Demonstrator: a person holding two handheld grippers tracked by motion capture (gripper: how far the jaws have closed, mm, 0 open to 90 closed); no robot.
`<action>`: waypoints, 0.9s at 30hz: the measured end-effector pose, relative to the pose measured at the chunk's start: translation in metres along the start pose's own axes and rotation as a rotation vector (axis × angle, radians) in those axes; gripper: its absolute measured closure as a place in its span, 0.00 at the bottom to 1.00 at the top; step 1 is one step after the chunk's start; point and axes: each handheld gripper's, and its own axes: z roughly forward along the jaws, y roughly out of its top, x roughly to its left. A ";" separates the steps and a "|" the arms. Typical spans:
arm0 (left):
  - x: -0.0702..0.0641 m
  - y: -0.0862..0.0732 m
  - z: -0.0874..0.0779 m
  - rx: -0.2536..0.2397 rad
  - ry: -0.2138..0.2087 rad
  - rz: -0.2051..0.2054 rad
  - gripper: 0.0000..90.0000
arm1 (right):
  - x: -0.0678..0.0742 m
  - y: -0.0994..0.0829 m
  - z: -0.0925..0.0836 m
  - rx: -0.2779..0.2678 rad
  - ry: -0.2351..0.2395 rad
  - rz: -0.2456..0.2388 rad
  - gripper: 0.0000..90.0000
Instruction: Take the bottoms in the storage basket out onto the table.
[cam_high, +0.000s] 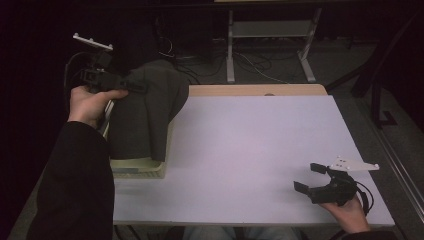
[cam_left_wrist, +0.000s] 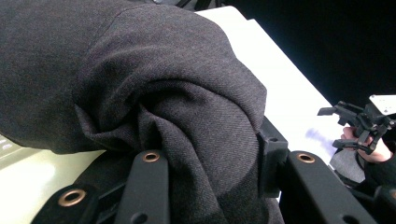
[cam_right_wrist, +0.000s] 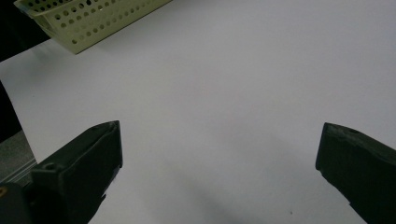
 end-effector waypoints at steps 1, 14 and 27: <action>-0.001 0.001 0.000 -0.002 -0.002 0.006 0.70 | 0.000 0.000 0.000 -0.001 -0.001 0.000 0.00; -0.023 0.023 -0.001 0.004 -0.011 0.048 0.70 | -0.001 0.000 -0.002 -0.016 -0.004 0.004 0.00; -0.044 0.040 0.010 0.023 -0.033 0.104 0.70 | -0.001 0.000 -0.001 -0.017 -0.002 0.001 0.00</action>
